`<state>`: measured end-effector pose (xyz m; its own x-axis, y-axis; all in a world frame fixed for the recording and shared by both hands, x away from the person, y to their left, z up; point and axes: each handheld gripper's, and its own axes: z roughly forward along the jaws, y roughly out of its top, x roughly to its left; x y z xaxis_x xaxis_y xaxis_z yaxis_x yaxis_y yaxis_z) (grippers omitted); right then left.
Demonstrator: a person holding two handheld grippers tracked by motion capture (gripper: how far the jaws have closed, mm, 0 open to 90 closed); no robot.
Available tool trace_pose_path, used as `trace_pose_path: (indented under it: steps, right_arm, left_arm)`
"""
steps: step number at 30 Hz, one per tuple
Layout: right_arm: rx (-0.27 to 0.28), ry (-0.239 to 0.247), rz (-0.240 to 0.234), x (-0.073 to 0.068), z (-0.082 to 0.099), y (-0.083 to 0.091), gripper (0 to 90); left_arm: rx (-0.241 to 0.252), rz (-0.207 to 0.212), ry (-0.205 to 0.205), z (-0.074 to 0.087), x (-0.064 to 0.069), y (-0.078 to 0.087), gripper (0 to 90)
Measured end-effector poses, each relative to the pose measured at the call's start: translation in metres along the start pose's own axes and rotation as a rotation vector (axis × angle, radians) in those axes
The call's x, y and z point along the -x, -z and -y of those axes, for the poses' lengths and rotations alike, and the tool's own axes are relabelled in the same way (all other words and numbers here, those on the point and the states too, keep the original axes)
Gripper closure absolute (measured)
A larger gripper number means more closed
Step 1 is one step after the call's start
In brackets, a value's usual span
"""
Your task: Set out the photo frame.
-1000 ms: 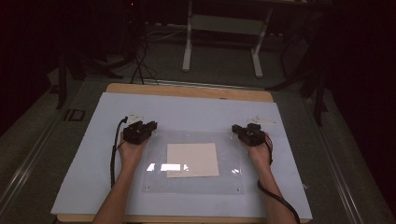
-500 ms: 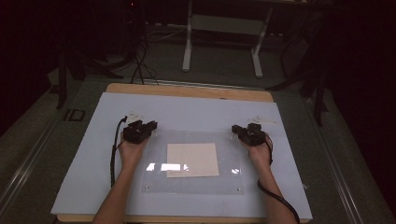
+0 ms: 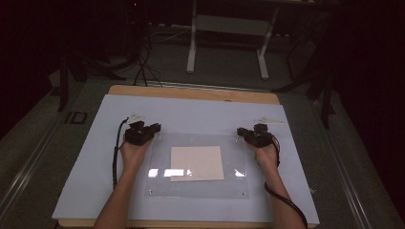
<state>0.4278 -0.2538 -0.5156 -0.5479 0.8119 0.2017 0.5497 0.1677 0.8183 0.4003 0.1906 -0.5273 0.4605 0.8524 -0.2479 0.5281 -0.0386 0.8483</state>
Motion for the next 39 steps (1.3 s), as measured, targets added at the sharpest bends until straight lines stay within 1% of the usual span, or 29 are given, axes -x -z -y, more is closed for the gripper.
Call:
trace_pose_path:
  steps: [1, 2, 4, 8, 10, 11, 15, 20, 21, 22, 23, 24, 25, 27, 28, 32, 33, 35, 36, 37, 39]
  right_arm:
    - [-0.005, -0.002, -0.001, 0.000, 0.000, 0.000, 82.9]
    - [-0.011, -0.008, -0.004, 0.001, -0.001, 0.000, 82.9]
    - [-0.022, -0.017, -0.006, 0.002, -0.003, -0.001, 82.9]
    - [-0.047, -0.042, -0.019, 0.005, -0.008, -0.003, 83.0]
    - [-0.053, -0.059, -0.026, 0.007, -0.010, -0.004, 83.0]
    - [-0.056, -0.066, -0.030, 0.008, -0.010, -0.005, 83.1]
    - [-0.071, -0.088, -0.040, 0.011, -0.014, -0.009, 83.5]
    - [-0.086, -0.107, -0.033, 0.013, -0.020, -0.013, 84.3]
    - [-0.085, -0.116, -0.029, 0.014, -0.021, -0.015, 84.5]
    - [-0.085, -0.116, -0.029, 0.014, -0.021, -0.015, 84.5]
    - [-0.086, -0.117, -0.027, 0.014, -0.022, -0.015, 84.6]
    - [-0.086, -0.121, -0.027, 0.015, -0.022, -0.016, 84.7]
    - [-0.086, -0.125, -0.028, 0.016, -0.022, -0.017, 84.8]
    - [-0.087, -0.133, -0.022, 0.016, -0.024, -0.018, 85.0]
    - [-0.090, -0.129, -0.011, 0.015, -0.024, -0.019, 85.0]
    - [-0.098, -0.125, -0.004, 0.015, -0.026, -0.021, 84.9]
    - [-0.105, -0.110, 0.005, 0.014, -0.027, -0.021, 84.5]
    - [-0.107, -0.105, 0.007, 0.014, -0.027, -0.021, 84.0]
    - [-0.110, -0.098, 0.012, 0.014, -0.028, -0.020, 82.3]
    - [-0.119, -0.070, 0.046, 0.011, -0.029, -0.017, 77.6]
    - [-0.116, -0.050, 0.067, 0.008, -0.031, -0.011, 75.2]
  left_arm:
    - [0.008, 0.009, 0.022, 0.001, -0.001, -0.001, 81.8]
    - [0.008, 0.019, 0.034, 0.001, -0.003, -0.001, 81.3]
    - [0.009, 0.026, 0.047, 0.001, -0.004, -0.002, 81.0]
    - [-0.017, 0.046, 0.076, -0.004, -0.009, -0.005, 81.0]
    - [-0.037, 0.075, 0.117, -0.007, -0.014, -0.007, 80.2]
    - [-0.043, 0.082, 0.127, -0.008, -0.015, -0.008, 80.1]
    - [-0.073, 0.092, 0.148, -0.013, -0.019, -0.012, 80.5]
    - [-0.081, 0.076, 0.168, -0.017, -0.020, -0.018, 81.6]
    - [-0.084, 0.052, 0.141, -0.018, -0.017, -0.019, 83.5]
    - [-0.094, 0.026, 0.104, -0.020, -0.014, -0.020, 83.5]
    - [-0.100, 0.010, 0.092, -0.022, -0.013, -0.021, 84.5]
    - [-0.103, 0.004, 0.096, -0.023, -0.013, -0.022, 84.9]
    - [-0.100, 0.006, 0.110, -0.023, -0.013, -0.024, 84.9]
    - [-0.095, 0.004, 0.124, -0.023, -0.014, -0.025, 85.0]
    - [-0.093, 0.002, 0.132, -0.023, -0.014, -0.026, 85.1]
    - [-0.104, -0.012, 0.142, -0.025, -0.014, -0.028, 85.3]
    - [-0.110, -0.020, 0.143, -0.026, -0.013, -0.029, 85.4]
    - [-0.108, -0.024, 0.147, -0.026, -0.013, -0.029, 85.4]
    - [-0.108, -0.027, 0.148, -0.026, -0.013, -0.029, 85.4]
    - [-0.109, -0.026, 0.150, -0.026, -0.013, -0.029, 85.5]
    - [-0.113, -0.024, 0.153, -0.027, -0.014, -0.030, 85.5]
